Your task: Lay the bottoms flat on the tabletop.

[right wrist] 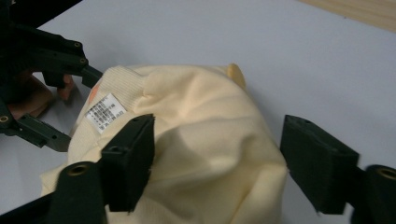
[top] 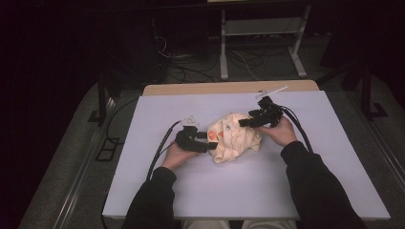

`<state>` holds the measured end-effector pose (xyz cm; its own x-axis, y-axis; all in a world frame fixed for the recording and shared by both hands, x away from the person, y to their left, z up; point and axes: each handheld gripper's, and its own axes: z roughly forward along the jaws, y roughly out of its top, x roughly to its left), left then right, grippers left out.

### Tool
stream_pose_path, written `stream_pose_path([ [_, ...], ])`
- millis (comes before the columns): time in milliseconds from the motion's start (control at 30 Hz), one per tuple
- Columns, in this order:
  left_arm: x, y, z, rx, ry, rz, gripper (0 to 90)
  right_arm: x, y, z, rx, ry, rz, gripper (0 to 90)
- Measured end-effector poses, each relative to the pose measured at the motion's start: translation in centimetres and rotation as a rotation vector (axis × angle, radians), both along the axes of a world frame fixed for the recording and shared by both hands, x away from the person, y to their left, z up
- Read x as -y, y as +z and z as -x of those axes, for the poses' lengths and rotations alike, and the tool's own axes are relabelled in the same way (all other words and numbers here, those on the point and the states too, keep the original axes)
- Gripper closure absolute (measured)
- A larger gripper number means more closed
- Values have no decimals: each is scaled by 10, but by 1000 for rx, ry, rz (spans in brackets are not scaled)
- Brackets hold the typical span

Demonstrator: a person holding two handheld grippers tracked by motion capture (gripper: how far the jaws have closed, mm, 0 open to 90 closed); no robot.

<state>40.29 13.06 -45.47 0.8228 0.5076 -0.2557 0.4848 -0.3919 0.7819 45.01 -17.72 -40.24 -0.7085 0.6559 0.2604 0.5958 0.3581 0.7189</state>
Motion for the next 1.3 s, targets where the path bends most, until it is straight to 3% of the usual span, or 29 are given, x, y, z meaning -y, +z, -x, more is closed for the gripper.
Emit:
stream_pose_path([
  [133,1,-3,0,-22,-8,4,421,5,-2,-3,-47,-10,-32,365],
  [267,-2,-3,-3,-40,10,10,545,6,-2,-3,-75,-15,-34,446],
  [300,-2,-3,-3,-45,13,11,629,5,-4,-3,-87,-6,-38,531],
  [333,-2,-3,-3,-46,12,11,629,5,-4,-3,-87,-6,-38,531],
  [400,-1,-2,-2,-31,10,5,695,5,-6,-3,-104,-14,-32,638],
  [567,2,2,1,19,25,-14,774,5,-4,7,-63,-16,-11,785],
  [700,0,7,1,42,48,-1,792,11,3,18,-5,-23,-11,807],
  [933,-1,18,2,68,78,16,807,19,14,25,36,-18,-7,856],
  [1033,0,26,3,56,113,73,812,32,23,25,52,-36,-38,874],
  [1200,9,40,5,95,106,51,813,46,33,24,59,-63,-41,876],
  [1300,13,56,0,122,127,46,813,60,50,28,89,-84,-61,876],
])
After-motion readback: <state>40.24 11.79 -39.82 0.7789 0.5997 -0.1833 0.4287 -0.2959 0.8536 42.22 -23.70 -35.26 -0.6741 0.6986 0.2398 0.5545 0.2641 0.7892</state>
